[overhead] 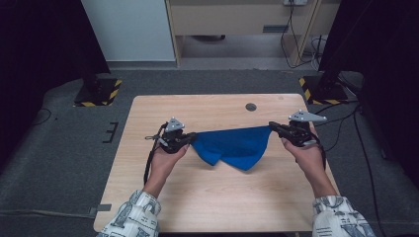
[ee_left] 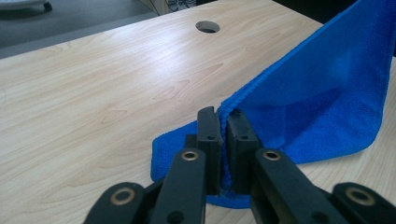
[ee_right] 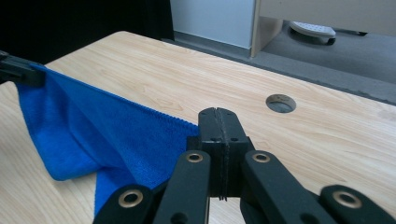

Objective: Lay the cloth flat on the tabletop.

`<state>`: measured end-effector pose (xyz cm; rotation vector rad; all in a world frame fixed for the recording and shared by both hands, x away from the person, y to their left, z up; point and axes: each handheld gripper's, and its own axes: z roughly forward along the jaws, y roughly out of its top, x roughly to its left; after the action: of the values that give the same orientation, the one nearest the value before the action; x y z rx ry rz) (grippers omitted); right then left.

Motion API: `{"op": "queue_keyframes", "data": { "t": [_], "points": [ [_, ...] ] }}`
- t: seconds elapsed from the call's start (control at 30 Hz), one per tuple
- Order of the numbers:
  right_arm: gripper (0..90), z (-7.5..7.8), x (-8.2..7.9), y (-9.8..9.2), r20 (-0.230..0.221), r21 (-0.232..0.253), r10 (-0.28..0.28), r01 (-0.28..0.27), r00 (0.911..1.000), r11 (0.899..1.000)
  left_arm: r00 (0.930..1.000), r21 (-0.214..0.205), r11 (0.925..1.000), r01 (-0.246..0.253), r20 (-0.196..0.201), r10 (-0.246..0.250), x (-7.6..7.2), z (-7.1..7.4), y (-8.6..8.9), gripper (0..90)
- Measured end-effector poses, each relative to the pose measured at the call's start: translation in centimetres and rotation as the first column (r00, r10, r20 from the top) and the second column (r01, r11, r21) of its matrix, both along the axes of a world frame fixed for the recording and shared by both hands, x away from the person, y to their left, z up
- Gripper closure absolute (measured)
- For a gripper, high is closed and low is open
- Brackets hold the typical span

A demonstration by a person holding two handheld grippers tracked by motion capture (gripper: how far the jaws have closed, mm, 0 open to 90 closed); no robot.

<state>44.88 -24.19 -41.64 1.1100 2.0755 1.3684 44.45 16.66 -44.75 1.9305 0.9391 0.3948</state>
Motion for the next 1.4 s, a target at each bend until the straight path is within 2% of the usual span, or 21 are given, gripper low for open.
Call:
{"op": "queue_keyframes", "data": {
  "t": [0.2,0.4,0.43,0.47,0.6,0.63,0.67,0.77,0.83,0.87,0.9,1.03,1.13,1.17,1.2,1.4],
  "points": [
    [90.0,0.5,0.3,-0.1,0.005,-0.006,-0.008,0.008,1.0000,1.000,0.9999,-0.007,0.9999,-0.010,0.003,0.010,0.3,-0.3,0.0,84.5],
    [90.0,1.6,0.2,-0.1,0.030,-0.010,-0.007,0.007,0.9995,1.000,0.9997,-0.048,0.9987,-0.017,0.015,0.018,0.3,0.2,0.2,87.2],
    [90.0,2.1,-0.1,-0.2,0.038,-0.002,0.000,0.001,0.9993,1.000,0.9995,-0.063,0.9979,-0.012,0.028,0.013,0.0,0.8,0.4,87.5],
    [90.0,2.1,-0.1,-0.2,0.038,-0.002,0.000,0.001,0.9993,1.000,0.9995,-0.063,0.9979,-0.012,0.028,0.013,0.0,0.8,0.4,87.5],
    [90.0,3.0,-0.8,-0.2,0.064,0.010,0.011,-0.012,0.9979,1.000,0.9981,-0.070,0.9975,-0.010,0.060,0.014,-0.5,2.5,0.7,87.6],
    [90.0,3.7,-1.3,-0.1,0.079,0.018,0.015,-0.016,0.9968,1.000,0.9973,-0.085,0.9963,-0.009,0.072,0.015,-0.9,3.4,0.9,87.7],
    [90.0,3.7,-1.3,-0.1,0.079,0.018,0.015,-0.016,0.9968,1.000,0.9973,-0.085,0.9963,-0.009,0.072,0.015,-0.9,3.4,0.9,87.7],
    [90.0,5.2,-2.3,0.0,0.109,0.033,0.024,-0.028,0.9938,0.999,0.9961,-0.092,0.9958,-0.001,0.088,0.010,-1.5,4.7,1.3,87.7],
    [90.0,6.0,-2.9,0.1,0.125,0.034,0.031,-0.035,0.9917,0.999,0.9938,-0.094,0.9956,0.008,0.111,0.002,-2.5,6.1,1.5,87.7],
    [90.0,6.0,-2.9,0.1,0.125,0.034,0.031,-0.035,0.9917,0.999,0.9938,-0.094,0.9956,0.008,0.111,0.002,-2.5,6.1,1.5,87.7],
    [90.0,6.7,-3.5,0.0,0.141,0.038,0.036,-0.042,0.9893,0.998,0.9922,-0.095,0.9954,0.014,0.124,-0.002,-3.0,6.8,1.6,87.7],
    [90.0,7.8,-4.5,0.0,0.168,0.043,0.045,-0.053,0.9848,0.998,0.9891,-0.096,0.9950,0.028,0.147,-0.014,-3.7,8.0,1.8,87.6],
    [90.0,8.2,-4.7,-0.1,0.173,0.042,0.046,-0.054,0.9838,0.998,0.9881,-0.095,0.9949,0.033,0.153,-0.018,-3.9,8.4,1.7,87.6],
    [90.0,8.5,-4.8,-0.1,0.180,0.046,0.042,-0.051,0.9827,0.998,0.9863,-0.076,0.9962,0.043,0.162,-0.030,-3.9,8.7,1.7,87.6],
    [90.0,8.5,-4.8,-0.1,0.180,0.046,0.042,-0.051,0.9827,0.998,0.9863,-0.076,0.9962,0.043,0.162,-0.030,-3.9,8.7,1.7,87.6],
    [90.0,9.5,-5.4,-0.2,0.208,0.062,0.045,-0.059,0.9770,0.996,0.9824,-0.098,0.9930,0.067,0.180,-0.048,-4.3,9.9,2.1,87.6]
  ]
}}
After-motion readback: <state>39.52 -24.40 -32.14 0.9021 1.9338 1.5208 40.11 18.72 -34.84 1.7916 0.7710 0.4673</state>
